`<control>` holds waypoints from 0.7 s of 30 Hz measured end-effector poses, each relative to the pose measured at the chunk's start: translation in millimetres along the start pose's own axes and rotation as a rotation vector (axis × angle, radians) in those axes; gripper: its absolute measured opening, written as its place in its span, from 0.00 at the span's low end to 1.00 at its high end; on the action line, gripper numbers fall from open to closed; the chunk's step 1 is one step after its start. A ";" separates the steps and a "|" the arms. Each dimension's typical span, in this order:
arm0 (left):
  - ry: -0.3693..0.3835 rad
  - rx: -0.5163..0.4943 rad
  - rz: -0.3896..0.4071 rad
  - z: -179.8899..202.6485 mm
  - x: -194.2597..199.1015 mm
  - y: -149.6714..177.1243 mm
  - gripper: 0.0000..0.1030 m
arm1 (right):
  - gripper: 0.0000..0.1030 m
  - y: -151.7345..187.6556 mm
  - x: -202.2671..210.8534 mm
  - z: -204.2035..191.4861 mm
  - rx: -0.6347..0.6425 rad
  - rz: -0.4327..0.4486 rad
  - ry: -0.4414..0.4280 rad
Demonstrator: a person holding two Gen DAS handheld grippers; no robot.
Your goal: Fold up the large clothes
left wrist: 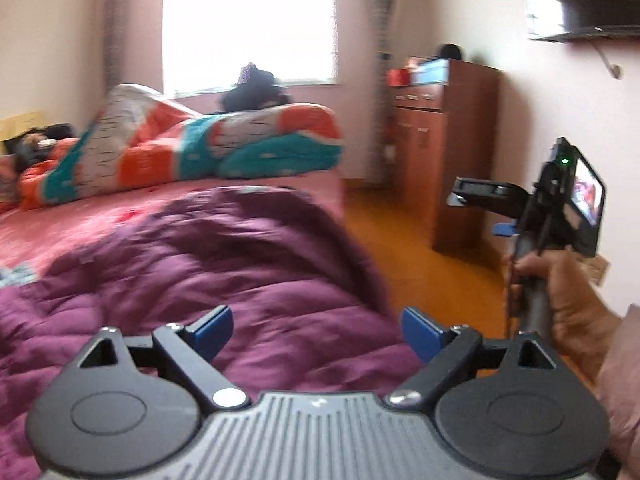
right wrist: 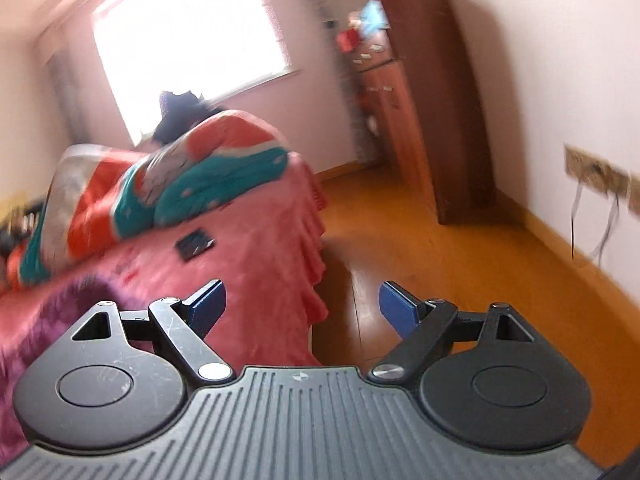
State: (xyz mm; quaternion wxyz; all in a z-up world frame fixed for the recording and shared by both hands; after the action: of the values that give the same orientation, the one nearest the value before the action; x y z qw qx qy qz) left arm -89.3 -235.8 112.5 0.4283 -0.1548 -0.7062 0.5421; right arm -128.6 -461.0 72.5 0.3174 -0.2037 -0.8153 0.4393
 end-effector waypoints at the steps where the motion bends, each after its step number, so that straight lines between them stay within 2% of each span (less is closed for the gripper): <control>1: 0.024 -0.009 -0.008 8.5 -10.3 -3.0 0.88 | 1.00 -2.6 1.3 11.8 -0.050 0.008 0.001; 5: 0.117 -0.025 -0.048 32.5 -48.8 -10.4 0.81 | 1.00 -8.8 2.7 57.7 -0.219 0.041 0.033; 8: 0.154 -0.001 -0.101 42.6 -89.6 -14.8 0.79 | 1.00 -11.6 7.2 82.6 -0.323 0.072 0.075; 12: 0.148 0.035 -0.185 53.7 -142.0 -13.1 0.68 | 1.00 -14.9 22.3 117.8 -0.447 0.131 0.138; 14: 0.131 0.052 -0.227 59.5 -162.3 -11.9 0.68 | 1.00 -12.9 25.8 125.8 -0.486 0.145 0.151; 16: 0.098 0.071 -0.264 62.6 -178.2 -10.2 0.62 | 1.00 -11.3 31.3 126.5 -0.507 0.159 0.156; 21: 0.054 0.131 -0.327 67.3 -211.5 -2.7 0.56 | 1.00 -6.8 40.4 120.4 -0.520 0.176 0.142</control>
State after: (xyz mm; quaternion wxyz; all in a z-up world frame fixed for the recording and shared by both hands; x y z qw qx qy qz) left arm -16.9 -423.8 19.4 0.5385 -0.0242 -0.6735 0.5057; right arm -241.7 -510.7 42.2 0.2712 -0.3786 -0.8556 0.2261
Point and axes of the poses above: each gripper's, at about its wrist camera, not at the fingertips, and x roughly against the way its jaws point, z to its right, y to its underside, the point moved 1 cm from there along -x, roughly the way its jaws point, and after that the axes turned 1 degree about -y, right-handed, at the moved point
